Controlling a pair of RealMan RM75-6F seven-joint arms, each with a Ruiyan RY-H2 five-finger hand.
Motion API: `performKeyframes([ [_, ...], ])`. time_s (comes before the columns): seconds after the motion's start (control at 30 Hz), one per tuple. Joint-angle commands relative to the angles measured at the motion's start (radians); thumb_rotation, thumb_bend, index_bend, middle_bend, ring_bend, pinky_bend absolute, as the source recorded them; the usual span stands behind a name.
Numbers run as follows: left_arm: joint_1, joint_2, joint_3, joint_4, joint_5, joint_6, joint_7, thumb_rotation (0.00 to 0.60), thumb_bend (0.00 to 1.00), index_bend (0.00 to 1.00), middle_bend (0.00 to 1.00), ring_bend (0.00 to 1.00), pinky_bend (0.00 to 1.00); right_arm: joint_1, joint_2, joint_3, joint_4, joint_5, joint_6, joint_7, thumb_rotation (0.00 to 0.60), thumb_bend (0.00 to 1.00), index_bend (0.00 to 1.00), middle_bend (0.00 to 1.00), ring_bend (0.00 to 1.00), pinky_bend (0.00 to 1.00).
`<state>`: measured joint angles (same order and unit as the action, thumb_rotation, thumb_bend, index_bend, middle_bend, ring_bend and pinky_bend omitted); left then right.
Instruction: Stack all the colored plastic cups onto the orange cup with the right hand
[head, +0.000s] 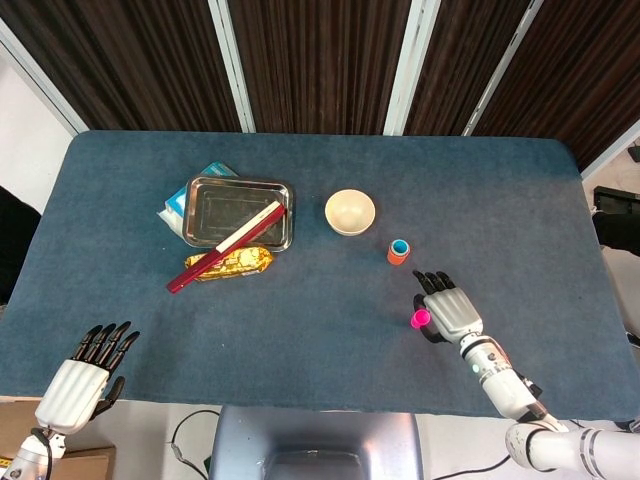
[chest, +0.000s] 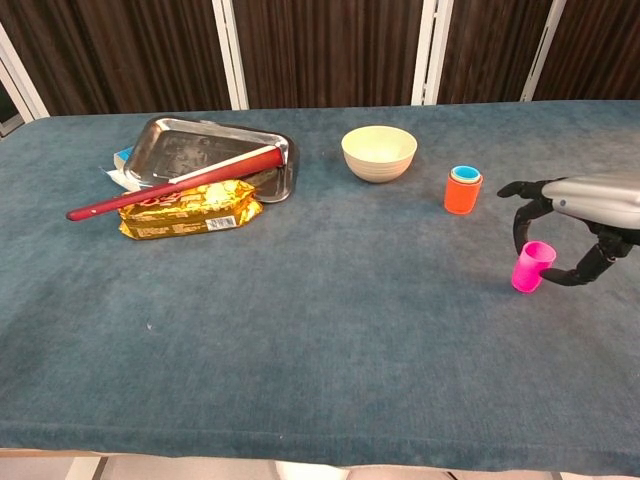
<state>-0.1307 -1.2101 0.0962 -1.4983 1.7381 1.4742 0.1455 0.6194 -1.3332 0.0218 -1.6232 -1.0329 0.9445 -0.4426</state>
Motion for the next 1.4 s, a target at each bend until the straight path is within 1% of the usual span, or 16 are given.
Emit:
performKeyframes([
  [0.03, -0.001, 0.0, 0.0, 0.0, -0.001, -0.002, 0.001, 0.6, 0.5, 0.0, 0.0, 0.0, 0.09, 0.002, 0.019, 0.049, -0.021, 0.006, 0.02, 0.049, 0.6, 0.49, 0.59, 0.01, 0.0, 0.0],
  [0.1, -0.002, -0.002, -0.001, 0.001, -0.003, -0.005, 0.003, 0.6, 0.5, 0.0, 0.0, 0.0, 0.09, 0.012, 0.025, 0.097, -0.022, 0.02, 0.033, 0.08, 0.6, 0.49, 0.59, 0.01, 0.0, 0.0],
  [0.13, -0.003, -0.003, -0.002, 0.0, -0.005, -0.008, 0.005, 0.6, 0.5, 0.0, 0.0, 0.0, 0.09, 0.025, 0.023, 0.132, -0.013, 0.034, 0.045, 0.09, 0.6, 0.49, 0.59, 0.01, 0.0, 0.0],
  [0.23, -0.004, -0.006, -0.004, 0.0, -0.009, -0.013, 0.009, 0.6, 0.5, 0.0, 0.0, 0.0, 0.09, 0.071, -0.013, 0.217, 0.054, 0.089, 0.08, 0.067, 0.6, 0.49, 0.59, 0.01, 0.0, 0.0],
  [0.33, -0.005, -0.007, -0.005, 0.0, -0.011, -0.015, 0.014, 0.6, 0.5, 0.0, 0.0, 0.0, 0.09, 0.123, -0.059, 0.275, 0.131, 0.186, 0.082, 0.012, 0.6, 0.49, 0.59, 0.01, 0.0, 0.0],
  [0.43, -0.007, -0.008, -0.006, 0.001, -0.017, -0.021, 0.014, 0.6, 0.5, 0.0, 0.0, 0.0, 0.09, 0.164, -0.091, 0.302, 0.19, 0.275, 0.06, -0.035, 0.6, 0.49, 0.59, 0.01, 0.0, 0.0],
  [0.53, -0.009, -0.008, -0.007, 0.002, -0.023, -0.028, 0.014, 0.6, 0.5, 0.0, 0.0, 0.0, 0.09, 0.184, -0.118, 0.311, 0.227, 0.327, 0.042, -0.048, 0.6, 0.49, 0.59, 0.01, 0.0, 0.0],
  [0.67, -0.011, -0.008, -0.01, 0.002, -0.029, -0.032, 0.012, 0.6, 0.5, 0.0, 0.0, 0.0, 0.09, 0.197, -0.14, 0.298, 0.263, 0.352, 0.012, -0.051, 0.6, 0.49, 0.59, 0.01, 0.0, 0.0],
  [0.87, -0.012, -0.01, -0.01, 0.003, -0.03, -0.034, 0.016, 0.6, 0.5, 0.0, 0.0, 0.0, 0.09, 0.206, -0.173, 0.276, 0.307, 0.353, -0.005, -0.05, 0.6, 0.49, 0.59, 0.01, 0.0, 0.0],
  [1.27, -0.012, -0.009, -0.007, 0.002, -0.027, -0.031, 0.017, 0.6, 0.5, 0.0, 0.0, 0.0, 0.09, 0.219, -0.211, 0.264, 0.343, 0.353, -0.017, -0.042, 0.6, 0.49, 0.59, 0.01, 0.0, 0.0],
  [1.4, -0.011, -0.008, -0.007, 0.002, -0.026, -0.029, 0.016, 0.6, 0.5, 0.0, 0.0, 0.0, 0.09, 0.224, -0.223, 0.261, 0.353, 0.364, -0.029, -0.041, 0.6, 0.49, 0.56, 0.01, 0.0, 0.0],
])
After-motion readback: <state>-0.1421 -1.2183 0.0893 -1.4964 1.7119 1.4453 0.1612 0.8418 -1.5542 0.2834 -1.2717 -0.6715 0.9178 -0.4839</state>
